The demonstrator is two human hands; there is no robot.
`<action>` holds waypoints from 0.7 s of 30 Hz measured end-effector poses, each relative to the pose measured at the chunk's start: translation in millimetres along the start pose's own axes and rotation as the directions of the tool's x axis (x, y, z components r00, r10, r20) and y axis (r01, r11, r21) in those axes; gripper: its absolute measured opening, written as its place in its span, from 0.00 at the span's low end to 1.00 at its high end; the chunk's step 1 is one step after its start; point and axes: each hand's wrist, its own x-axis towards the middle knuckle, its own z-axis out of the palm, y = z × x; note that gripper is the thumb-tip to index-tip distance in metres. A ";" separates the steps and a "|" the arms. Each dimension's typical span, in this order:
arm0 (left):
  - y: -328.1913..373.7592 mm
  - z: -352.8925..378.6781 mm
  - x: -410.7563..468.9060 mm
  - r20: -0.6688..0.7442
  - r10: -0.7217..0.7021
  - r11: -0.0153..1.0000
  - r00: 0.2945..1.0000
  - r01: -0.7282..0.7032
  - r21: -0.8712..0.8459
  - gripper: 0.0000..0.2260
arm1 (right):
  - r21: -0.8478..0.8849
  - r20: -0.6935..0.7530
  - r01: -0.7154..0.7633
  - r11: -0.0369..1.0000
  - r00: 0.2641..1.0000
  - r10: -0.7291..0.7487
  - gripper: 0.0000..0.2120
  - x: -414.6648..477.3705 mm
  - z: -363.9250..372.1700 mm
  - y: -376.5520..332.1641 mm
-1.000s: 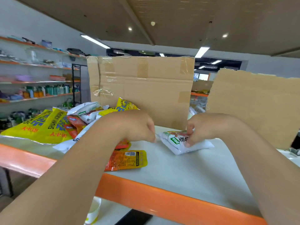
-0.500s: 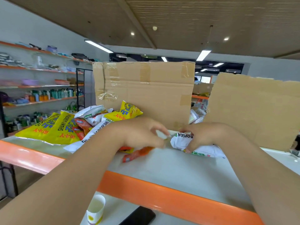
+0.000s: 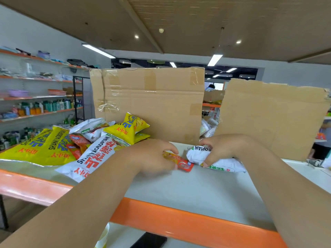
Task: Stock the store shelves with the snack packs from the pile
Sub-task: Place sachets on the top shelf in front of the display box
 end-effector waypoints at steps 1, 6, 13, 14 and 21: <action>2.2 1.2 0.2 0.043 0.024 1.000 0.999 -0.025 0.014 0.19 | 0.006 -0.005 0.013 1.000 1.000 -0.013 0.38 1.1 0.8 -0.3; 2.7 3.9 -2.6 0.027 0.028 0.990 0.999 -0.031 0.138 0.13 | 0.015 0.029 0.051 0.999 0.998 -0.051 0.39 0.2 1.8 -5.8; -0.9 6.9 -0.7 -0.056 -0.019 0.996 0.998 0.024 0.090 0.12 | -0.156 0.117 -0.034 0.987 0.992 0.052 0.41 2.8 3.6 -24.1; -1.6 6.3 -0.7 -0.055 -0.026 0.995 0.998 0.032 0.099 0.11 | -0.166 0.122 -0.033 0.986 0.991 0.053 0.42 3.5 4.0 -24.2; -7.2 -0.7 -3.4 -0.013 -0.060 0.992 0.998 0.062 0.106 0.13 | -0.222 0.146 -0.015 0.975 0.988 0.048 0.44 2.7 4.1 -28.1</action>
